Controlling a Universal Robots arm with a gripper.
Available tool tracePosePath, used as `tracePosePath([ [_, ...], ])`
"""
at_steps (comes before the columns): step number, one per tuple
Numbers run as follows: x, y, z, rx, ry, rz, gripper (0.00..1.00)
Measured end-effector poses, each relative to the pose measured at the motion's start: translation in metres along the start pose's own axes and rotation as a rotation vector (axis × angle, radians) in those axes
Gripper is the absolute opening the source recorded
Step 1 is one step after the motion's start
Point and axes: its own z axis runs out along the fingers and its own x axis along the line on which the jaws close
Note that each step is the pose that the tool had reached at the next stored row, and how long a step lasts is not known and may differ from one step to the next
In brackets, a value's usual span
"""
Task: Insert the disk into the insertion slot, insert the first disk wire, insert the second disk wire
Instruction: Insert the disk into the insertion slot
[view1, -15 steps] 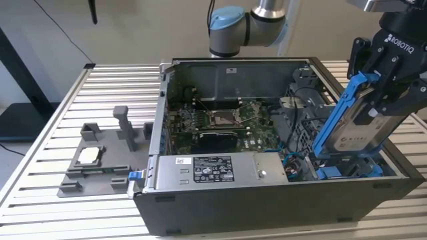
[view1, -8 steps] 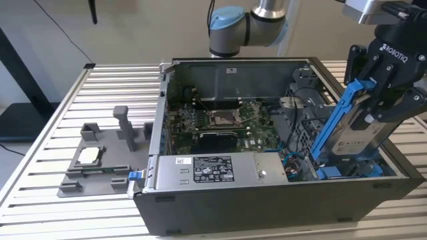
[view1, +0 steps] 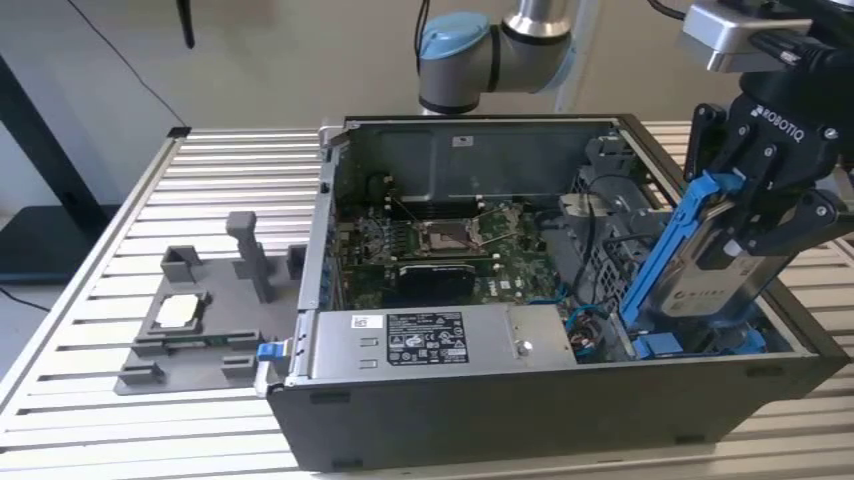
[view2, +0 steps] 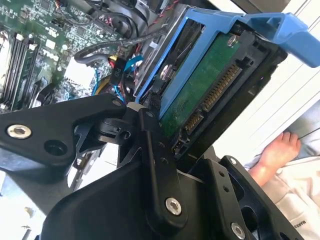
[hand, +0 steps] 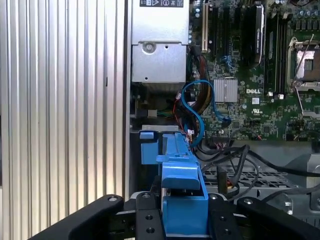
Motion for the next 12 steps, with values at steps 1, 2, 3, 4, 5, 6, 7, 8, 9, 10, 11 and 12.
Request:
tracePosePath([
  [1,0.0000,0.0000,0.0014,0.0000,-0.0001,0.000,0.33],
  [2,-0.0001,-0.0001,0.0026,0.0000,0.0000,0.000,0.33],
  [3,-0.0001,-0.0001,0.0039,0.0000,0.0001,0.000,0.33],
  [4,-0.0001,-0.0002,0.0053,0.0000,0.0001,0.000,0.33],
  [5,-0.0001,-0.0002,0.0070,0.0000,0.0001,0.000,0.33],
  [6,-0.0002,-0.0003,0.0087,0.0000,0.0000,0.000,0.33],
  [7,-0.0002,-0.0004,0.0106,0.0000,0.0001,-0.001,0.33],
  [8,-0.0002,-0.0004,0.0124,0.0000,0.0001,-0.001,0.33],
  [9,-0.0003,-0.0005,0.0142,0.0000,0.0001,-0.001,0.33],
  [10,-0.0003,-0.0006,0.0161,0.0000,0.0001,-0.001,0.33],
  [11,-0.0003,-0.0006,0.0180,0.0000,0.0000,-0.001,0.33],
  [12,-0.0003,-0.0007,0.0197,0.0000,0.0000,-0.001,0.33],
])
